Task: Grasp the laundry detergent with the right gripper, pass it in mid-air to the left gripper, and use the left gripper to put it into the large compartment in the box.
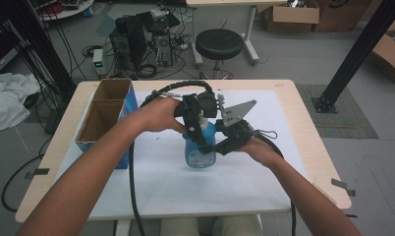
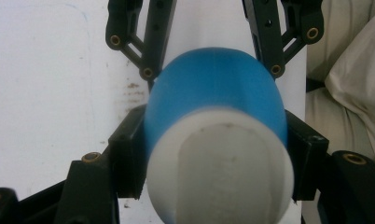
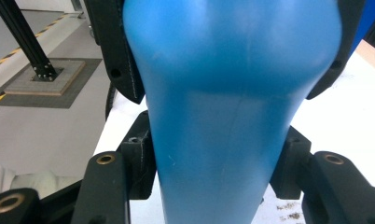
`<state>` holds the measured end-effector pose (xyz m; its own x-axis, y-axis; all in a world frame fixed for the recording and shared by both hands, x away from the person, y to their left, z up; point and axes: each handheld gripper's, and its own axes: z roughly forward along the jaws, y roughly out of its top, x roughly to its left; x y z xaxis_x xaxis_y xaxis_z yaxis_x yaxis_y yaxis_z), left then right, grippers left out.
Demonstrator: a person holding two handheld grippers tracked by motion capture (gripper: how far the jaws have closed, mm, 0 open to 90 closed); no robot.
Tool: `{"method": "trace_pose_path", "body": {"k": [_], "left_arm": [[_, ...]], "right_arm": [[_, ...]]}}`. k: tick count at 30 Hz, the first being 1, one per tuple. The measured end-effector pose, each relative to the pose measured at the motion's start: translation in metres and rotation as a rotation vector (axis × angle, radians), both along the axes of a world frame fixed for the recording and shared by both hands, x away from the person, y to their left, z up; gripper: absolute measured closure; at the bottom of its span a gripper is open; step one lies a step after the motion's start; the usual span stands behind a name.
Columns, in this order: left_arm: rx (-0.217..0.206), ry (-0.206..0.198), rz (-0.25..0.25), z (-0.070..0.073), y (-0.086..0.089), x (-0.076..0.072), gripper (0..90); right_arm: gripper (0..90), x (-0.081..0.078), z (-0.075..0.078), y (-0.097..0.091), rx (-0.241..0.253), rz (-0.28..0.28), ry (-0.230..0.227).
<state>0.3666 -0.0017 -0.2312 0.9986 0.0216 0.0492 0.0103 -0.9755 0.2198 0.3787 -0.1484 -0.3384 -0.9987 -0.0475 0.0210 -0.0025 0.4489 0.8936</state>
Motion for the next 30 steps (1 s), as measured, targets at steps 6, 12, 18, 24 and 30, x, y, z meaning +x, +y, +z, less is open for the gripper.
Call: {"method": "trace_pose_path", "body": {"k": [6,12,18,24,30], "left_arm": [[0.000,-0.009,-0.006,0.000,-0.001,-0.002,38.1],[-0.010,-0.010,0.024,0.001,0.003,0.000,38.1],[-0.013,-0.006,0.067,0.001,0.010,0.003,38.1],[-0.024,-0.012,0.134,0.009,0.022,0.005,38.0],[-0.033,-0.055,0.300,0.026,0.034,0.011,38.0]], "right_arm": [[43.9,-0.001,0.000,-0.001,0.002,-0.001,-0.011],[26.4,-0.003,0.000,-0.007,-0.009,-0.027,-0.015],[17.9,-0.003,-0.003,-0.027,-0.049,-0.062,0.024],[15.0,0.000,-0.004,-0.064,-0.112,-0.172,0.023],[15.2,0.001,0.002,-0.097,-0.209,-0.249,0.015]]}}
